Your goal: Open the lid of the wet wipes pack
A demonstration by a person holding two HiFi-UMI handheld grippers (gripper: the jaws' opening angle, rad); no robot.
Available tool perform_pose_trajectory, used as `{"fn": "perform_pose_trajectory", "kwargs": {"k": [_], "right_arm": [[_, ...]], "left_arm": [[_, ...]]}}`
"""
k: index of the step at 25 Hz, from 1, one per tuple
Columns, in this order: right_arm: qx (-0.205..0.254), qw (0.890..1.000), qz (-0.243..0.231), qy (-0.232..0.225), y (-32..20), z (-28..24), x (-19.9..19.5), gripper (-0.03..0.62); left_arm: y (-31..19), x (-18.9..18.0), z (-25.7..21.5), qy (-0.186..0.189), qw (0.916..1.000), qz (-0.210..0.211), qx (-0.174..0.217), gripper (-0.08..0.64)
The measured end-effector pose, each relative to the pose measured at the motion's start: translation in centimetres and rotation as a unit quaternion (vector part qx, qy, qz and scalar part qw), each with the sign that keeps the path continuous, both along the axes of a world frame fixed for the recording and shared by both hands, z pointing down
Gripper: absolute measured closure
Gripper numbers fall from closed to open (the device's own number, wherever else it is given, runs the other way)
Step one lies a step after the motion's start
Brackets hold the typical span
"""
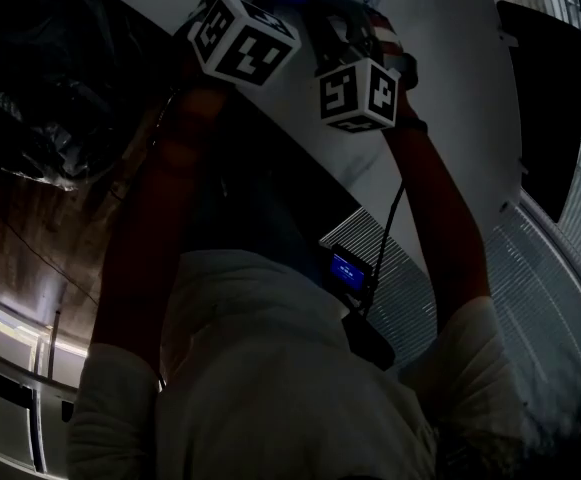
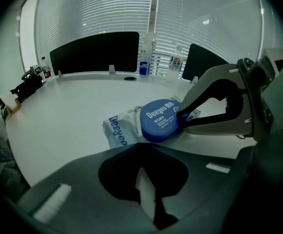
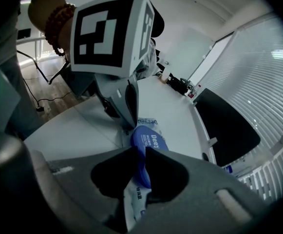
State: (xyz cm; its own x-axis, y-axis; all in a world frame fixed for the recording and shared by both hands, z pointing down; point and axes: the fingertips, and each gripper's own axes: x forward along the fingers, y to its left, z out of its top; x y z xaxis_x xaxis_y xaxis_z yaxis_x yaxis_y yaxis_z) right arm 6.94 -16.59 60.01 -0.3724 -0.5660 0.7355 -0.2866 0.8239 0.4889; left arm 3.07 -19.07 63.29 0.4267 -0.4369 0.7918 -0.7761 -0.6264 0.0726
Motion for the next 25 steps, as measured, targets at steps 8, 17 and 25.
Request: {"fn": "perform_pose_trajectory", "kwargs": {"k": [8, 17, 25], "right_arm": [[0.032, 0.999, 0.012, -0.015, -1.1, -3.0, -0.3, 0.54], [0.067, 0.997, 0.037, -0.033, -5.8, -6.7, 0.3, 0.54], [0.066, 0.996, 0.053, -0.027, -10.6, -5.9, 0.6, 0.541]], "left_arm": [[0.0, 0.0, 0.1, -0.005, 0.9999, 0.009, 0.0, 0.557], [0.1, 0.1, 0.1, 0.003, 0.9999, 0.01, -0.006, 0.555], [0.3, 0.2, 0.1, 0.006, 0.9998, 0.014, -0.01, 0.557]]}}
